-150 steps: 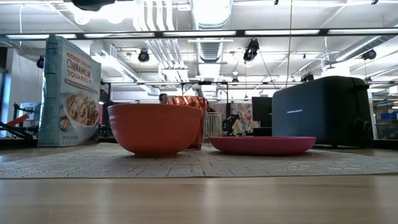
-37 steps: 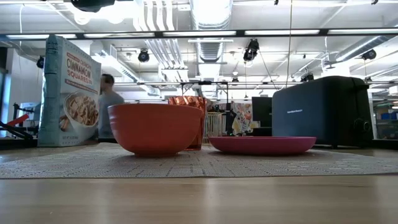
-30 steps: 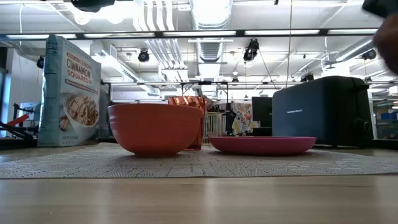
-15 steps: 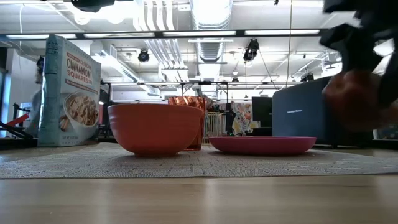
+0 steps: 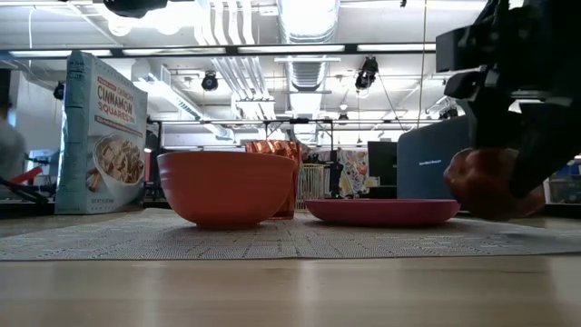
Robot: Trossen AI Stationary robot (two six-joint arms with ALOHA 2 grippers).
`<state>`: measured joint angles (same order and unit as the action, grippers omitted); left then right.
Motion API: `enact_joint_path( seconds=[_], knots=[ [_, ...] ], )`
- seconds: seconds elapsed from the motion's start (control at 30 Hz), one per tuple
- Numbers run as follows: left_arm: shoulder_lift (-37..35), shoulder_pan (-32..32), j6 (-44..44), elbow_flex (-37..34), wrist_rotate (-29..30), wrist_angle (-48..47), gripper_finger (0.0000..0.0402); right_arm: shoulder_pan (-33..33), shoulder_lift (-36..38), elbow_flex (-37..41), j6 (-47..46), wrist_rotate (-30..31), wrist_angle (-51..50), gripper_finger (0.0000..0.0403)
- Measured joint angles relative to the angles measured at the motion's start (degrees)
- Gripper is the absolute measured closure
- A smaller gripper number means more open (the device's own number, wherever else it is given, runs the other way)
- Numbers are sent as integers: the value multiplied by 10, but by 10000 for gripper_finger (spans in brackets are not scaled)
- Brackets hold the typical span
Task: Arrange a breakfast setting
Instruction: Put the red apple on the gray table mat
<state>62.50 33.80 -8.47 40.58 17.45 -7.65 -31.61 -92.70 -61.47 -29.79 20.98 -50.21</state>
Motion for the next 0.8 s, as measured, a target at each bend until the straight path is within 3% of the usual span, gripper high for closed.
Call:
enact_joint_path(
  seconds=[0.23,0.5,0.8],
  knots=[
    [0,0,0,0,0,-1,65,7,-2,0,-41,-49,-2,133],
    [0,0,0,0,0,-2,65,9,-1,0,-38,-45,-10,131],
    [0,0,0,0,0,-1,65,44,-11,-2,-135,-92,-45,128]
  ],
)
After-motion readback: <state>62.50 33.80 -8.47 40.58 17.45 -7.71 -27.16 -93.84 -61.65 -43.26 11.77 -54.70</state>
